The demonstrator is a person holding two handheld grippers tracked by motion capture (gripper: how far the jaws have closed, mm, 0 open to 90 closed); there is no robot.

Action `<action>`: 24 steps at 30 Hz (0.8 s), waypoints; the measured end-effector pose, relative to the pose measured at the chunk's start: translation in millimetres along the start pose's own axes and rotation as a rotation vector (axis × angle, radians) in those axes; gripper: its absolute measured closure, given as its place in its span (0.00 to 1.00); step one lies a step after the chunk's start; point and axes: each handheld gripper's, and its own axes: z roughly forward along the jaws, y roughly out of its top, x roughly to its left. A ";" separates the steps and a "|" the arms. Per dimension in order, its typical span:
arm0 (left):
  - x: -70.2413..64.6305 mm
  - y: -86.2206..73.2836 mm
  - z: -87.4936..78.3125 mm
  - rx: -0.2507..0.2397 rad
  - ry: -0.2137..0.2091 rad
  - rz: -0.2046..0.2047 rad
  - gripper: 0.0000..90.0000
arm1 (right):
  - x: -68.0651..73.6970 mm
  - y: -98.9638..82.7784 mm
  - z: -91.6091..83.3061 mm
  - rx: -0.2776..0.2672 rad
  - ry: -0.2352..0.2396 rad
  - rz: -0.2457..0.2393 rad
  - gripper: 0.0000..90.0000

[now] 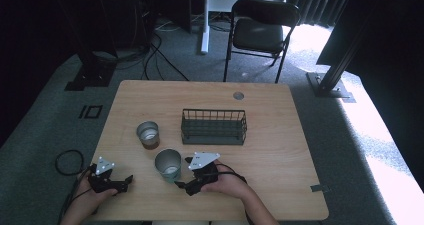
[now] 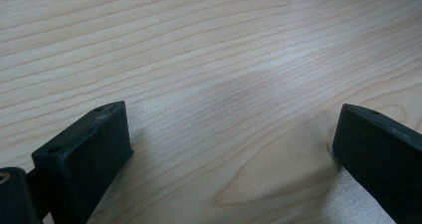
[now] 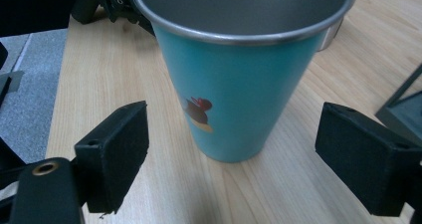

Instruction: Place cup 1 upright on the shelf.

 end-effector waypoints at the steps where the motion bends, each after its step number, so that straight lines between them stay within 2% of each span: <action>1: 0.0 0.0 0.0 0.000 0.000 0.000 0.03 | 0.6 0.6 1.6 -0.003 0.003 0.000 0.15; 24: 0.1 0.1 0.0 0.000 0.000 0.000 0.03 | 1.2 12.0 20.9 -0.089 0.007 -0.014 0.14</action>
